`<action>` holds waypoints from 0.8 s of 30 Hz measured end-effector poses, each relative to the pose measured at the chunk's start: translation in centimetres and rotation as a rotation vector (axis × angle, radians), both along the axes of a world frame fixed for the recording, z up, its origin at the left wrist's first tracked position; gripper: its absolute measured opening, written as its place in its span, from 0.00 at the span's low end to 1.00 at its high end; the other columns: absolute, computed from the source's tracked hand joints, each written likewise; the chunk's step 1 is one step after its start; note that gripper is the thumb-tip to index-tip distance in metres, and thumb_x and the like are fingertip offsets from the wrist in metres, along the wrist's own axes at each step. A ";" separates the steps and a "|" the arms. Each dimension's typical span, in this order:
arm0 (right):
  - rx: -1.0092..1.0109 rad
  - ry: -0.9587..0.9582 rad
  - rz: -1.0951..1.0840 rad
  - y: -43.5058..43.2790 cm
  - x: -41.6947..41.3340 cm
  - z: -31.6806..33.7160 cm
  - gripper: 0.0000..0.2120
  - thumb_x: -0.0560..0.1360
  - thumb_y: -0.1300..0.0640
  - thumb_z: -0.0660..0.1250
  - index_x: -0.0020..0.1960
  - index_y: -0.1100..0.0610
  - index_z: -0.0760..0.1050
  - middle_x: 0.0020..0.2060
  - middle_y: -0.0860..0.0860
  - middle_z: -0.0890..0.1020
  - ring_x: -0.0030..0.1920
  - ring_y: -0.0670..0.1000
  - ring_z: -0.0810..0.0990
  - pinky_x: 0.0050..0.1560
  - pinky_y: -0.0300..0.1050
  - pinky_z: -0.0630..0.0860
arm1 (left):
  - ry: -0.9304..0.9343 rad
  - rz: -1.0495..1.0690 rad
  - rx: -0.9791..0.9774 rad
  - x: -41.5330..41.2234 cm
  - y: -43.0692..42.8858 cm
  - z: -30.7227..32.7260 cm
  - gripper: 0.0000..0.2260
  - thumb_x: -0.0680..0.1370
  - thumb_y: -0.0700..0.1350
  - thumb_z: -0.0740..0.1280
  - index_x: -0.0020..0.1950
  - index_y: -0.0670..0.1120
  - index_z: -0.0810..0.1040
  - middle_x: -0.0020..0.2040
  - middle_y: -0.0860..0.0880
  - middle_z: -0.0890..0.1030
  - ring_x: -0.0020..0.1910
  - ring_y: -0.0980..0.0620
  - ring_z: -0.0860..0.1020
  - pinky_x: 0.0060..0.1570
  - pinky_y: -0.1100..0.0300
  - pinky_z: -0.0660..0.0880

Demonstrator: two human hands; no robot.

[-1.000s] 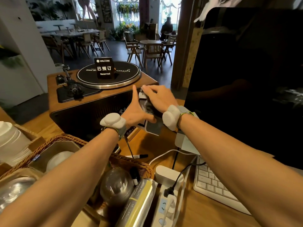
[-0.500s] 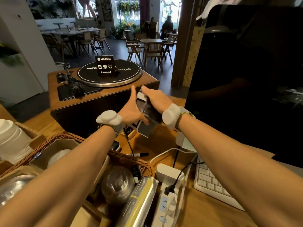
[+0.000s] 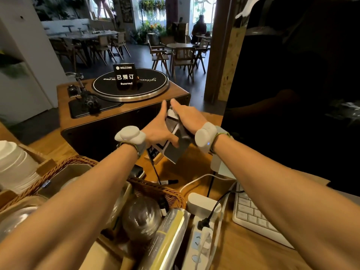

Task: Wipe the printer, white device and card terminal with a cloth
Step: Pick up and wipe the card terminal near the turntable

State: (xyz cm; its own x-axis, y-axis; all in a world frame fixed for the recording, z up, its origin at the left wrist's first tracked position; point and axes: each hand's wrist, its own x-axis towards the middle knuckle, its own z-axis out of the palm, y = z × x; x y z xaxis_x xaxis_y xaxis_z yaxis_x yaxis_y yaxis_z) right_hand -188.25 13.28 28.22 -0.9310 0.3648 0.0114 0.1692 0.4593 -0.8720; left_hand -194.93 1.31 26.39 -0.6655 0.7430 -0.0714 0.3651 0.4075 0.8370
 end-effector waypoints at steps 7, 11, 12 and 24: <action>0.025 -0.012 -0.045 -0.2 -0.1 -0.2 0.25 0.74 0.31 0.50 0.39 0.47 0.77 0.37 0.44 0.80 0.42 0.47 0.78 0.40 0.43 0.68 | 0.035 -0.036 -0.071 -0.1 0.2 -0.5 0.63 0.62 0.35 0.78 0.77 0.51 0.31 0.79 0.47 0.54 0.75 0.47 0.59 0.63 0.61 0.64; 0.071 0.052 -0.051 -0.1 0.0 -0.6 0.22 0.77 0.35 0.51 0.37 0.47 0.74 0.35 0.42 0.78 0.38 0.43 0.76 0.36 0.38 0.67 | 0.081 -0.031 -0.063 -0.3 0.3 -0.5 0.62 0.62 0.36 0.78 0.78 0.51 0.32 0.78 0.47 0.58 0.72 0.46 0.65 0.61 0.60 0.67; 0.060 0.065 -0.057 0.2 -0.1 -0.4 0.21 0.78 0.37 0.52 0.36 0.48 0.74 0.33 0.42 0.77 0.35 0.42 0.75 0.34 0.37 0.65 | 0.097 -0.061 -0.079 -0.1 0.5 -0.6 0.63 0.62 0.37 0.78 0.78 0.51 0.32 0.78 0.46 0.58 0.71 0.46 0.66 0.61 0.60 0.67; 0.595 -0.166 -0.205 0.1 0.9 0.9 0.11 0.74 0.50 0.61 0.37 0.55 0.74 0.33 0.52 0.74 0.33 0.54 0.73 0.31 0.42 0.68 | 0.614 -0.169 -0.565 -0.4 0.5 -2.1 0.63 0.59 0.46 0.81 0.78 0.53 0.36 0.71 0.44 0.64 0.67 0.39 0.64 0.62 0.44 0.64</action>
State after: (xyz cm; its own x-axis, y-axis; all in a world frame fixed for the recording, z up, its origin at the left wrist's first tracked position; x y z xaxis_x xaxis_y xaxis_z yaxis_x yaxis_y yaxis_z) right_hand -187.39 13.40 29.10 -0.8498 0.5113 0.1279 0.4158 0.7995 -0.4334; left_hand -195.34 1.84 24.31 -0.5905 0.7973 -0.1246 0.7815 0.6035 0.1580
